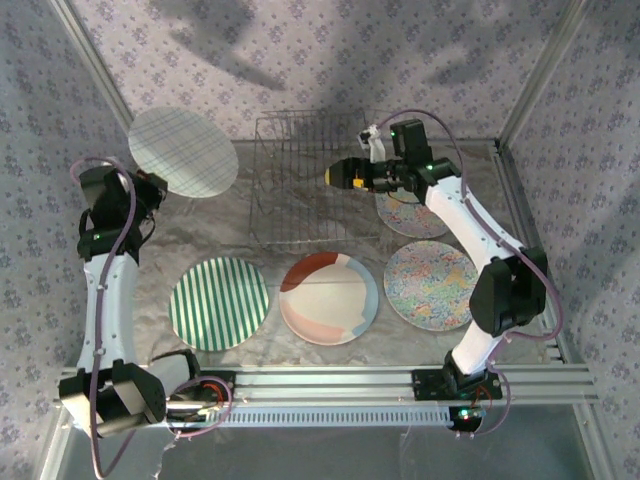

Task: Load the plates into the dish rack

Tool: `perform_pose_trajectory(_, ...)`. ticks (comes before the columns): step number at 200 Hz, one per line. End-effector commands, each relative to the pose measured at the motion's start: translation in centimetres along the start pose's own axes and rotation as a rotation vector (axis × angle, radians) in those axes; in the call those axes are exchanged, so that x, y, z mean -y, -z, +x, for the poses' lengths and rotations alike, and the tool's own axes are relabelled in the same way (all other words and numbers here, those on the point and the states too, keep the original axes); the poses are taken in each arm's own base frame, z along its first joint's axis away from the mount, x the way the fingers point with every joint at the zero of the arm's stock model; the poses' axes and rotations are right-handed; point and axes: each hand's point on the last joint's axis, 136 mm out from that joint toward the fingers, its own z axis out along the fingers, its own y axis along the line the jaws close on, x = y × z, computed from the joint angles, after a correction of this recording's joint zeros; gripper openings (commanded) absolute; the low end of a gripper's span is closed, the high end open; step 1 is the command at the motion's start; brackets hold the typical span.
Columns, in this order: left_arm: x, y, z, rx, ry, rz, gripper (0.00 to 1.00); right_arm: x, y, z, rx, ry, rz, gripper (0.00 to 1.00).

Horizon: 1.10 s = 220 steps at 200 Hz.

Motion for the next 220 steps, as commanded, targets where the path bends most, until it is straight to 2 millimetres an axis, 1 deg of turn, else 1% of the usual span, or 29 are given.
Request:
perform_pose_trajectory(1, 5.8, 2.1, -1.3, 0.015, -0.044, 0.222, 0.00, -1.0, 1.0, -1.6, 0.028, -0.027, -0.085, 1.00)
perform_pose_trajectory(10, 6.5, 2.1, -1.1, -0.005, -0.049, 0.266, 0.00, -0.7, 1.1, -1.9, 0.030, -0.049, -0.099, 1.00)
perform_pose_trajectory(32, 7.7, 2.4, -0.6, -0.027, -0.074, 0.333, 0.00, -0.3, 1.5, -2.4, 0.036, -0.070, -0.156, 0.95)
perform_pose_trajectory(57, 8.8, 2.5, 0.4, -0.077, -0.106, 0.396, 0.00, 0.0, 1.7, -2.8, 0.034, -0.070, -0.190, 0.95)
perform_pose_trajectory(82, 9.8, 2.4, 1.5, -0.143, -0.128, 0.459, 0.00, 0.3, 1.4, -2.7, 0.021, -0.070, -0.217, 0.95)
perform_pose_trajectory(107, 10.7, 2.5, 2.4, -0.192, -0.153, 0.518, 0.00, -0.2, 1.2, -2.7, 0.008, -0.055, -0.267, 0.96)
perform_pose_trajectory(151, 12.7, 2.3, 4.5, -0.298, -0.211, 0.617, 0.00, -1.4, 1.7, -2.9, 0.002, 0.000, -0.323, 0.96)
perform_pose_trajectory(220, 15.2, 1.8, 8.1, -0.449, -0.282, 0.711, 0.00, -1.7, 1.9, -2.4, -0.016, 0.037, -0.340, 0.96)
